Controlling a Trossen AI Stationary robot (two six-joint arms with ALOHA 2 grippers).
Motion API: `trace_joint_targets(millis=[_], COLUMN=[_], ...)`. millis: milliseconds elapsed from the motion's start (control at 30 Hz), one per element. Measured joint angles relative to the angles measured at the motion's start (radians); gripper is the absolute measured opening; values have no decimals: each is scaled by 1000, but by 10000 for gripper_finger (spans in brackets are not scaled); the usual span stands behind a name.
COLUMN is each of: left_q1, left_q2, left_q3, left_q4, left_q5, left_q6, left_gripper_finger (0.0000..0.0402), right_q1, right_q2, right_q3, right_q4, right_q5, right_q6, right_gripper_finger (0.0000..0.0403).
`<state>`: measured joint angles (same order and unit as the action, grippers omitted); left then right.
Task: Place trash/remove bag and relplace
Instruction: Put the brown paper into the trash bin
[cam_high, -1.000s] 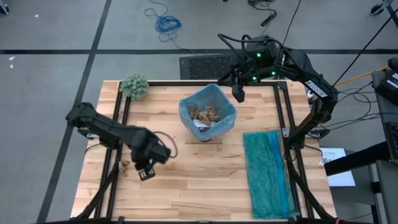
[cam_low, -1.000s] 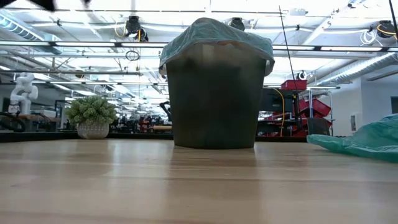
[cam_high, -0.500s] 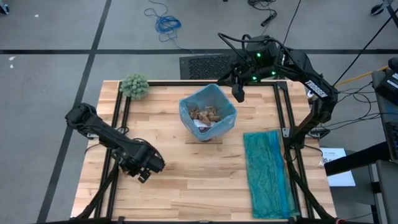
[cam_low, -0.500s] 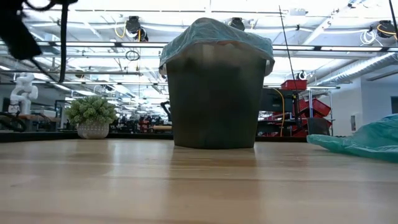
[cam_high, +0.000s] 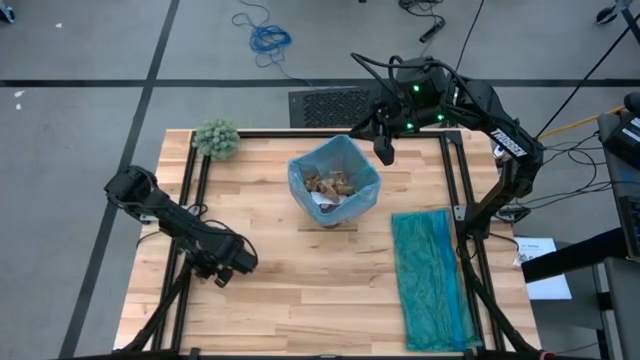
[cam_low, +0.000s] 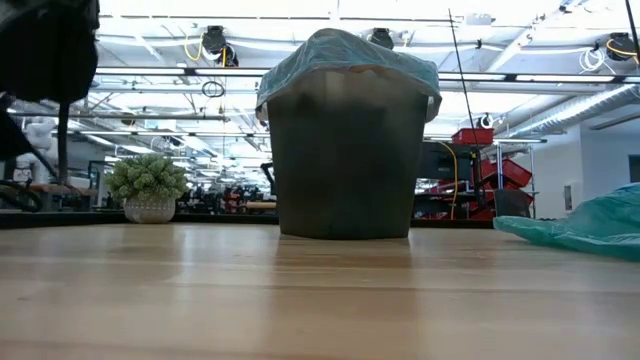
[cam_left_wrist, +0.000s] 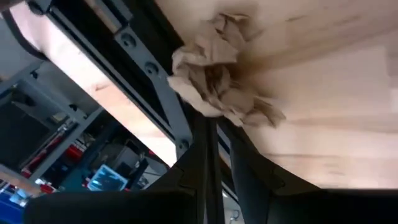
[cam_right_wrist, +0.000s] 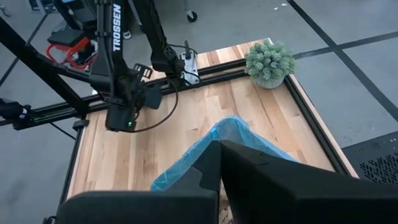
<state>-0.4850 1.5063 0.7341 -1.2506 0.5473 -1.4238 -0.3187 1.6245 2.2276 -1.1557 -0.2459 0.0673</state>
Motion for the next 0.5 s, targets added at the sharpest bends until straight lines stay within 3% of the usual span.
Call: trace_joint_targets(millis=[200, 500], left_q1=[12, 32], left_q2=[0, 0], left_q3=[-49, -65], left_q4=[75, 140], left_q5=[2, -50], left_q6=[20, 25], left_gripper_finger=[80, 149], right_q1=[0, 2], right_q2=[0, 0], right_q3=[0, 0], right_q4=[0, 0], right_q5=[-23, -23], right_q6=[0, 3], right_gripper_finger=[0, 0])
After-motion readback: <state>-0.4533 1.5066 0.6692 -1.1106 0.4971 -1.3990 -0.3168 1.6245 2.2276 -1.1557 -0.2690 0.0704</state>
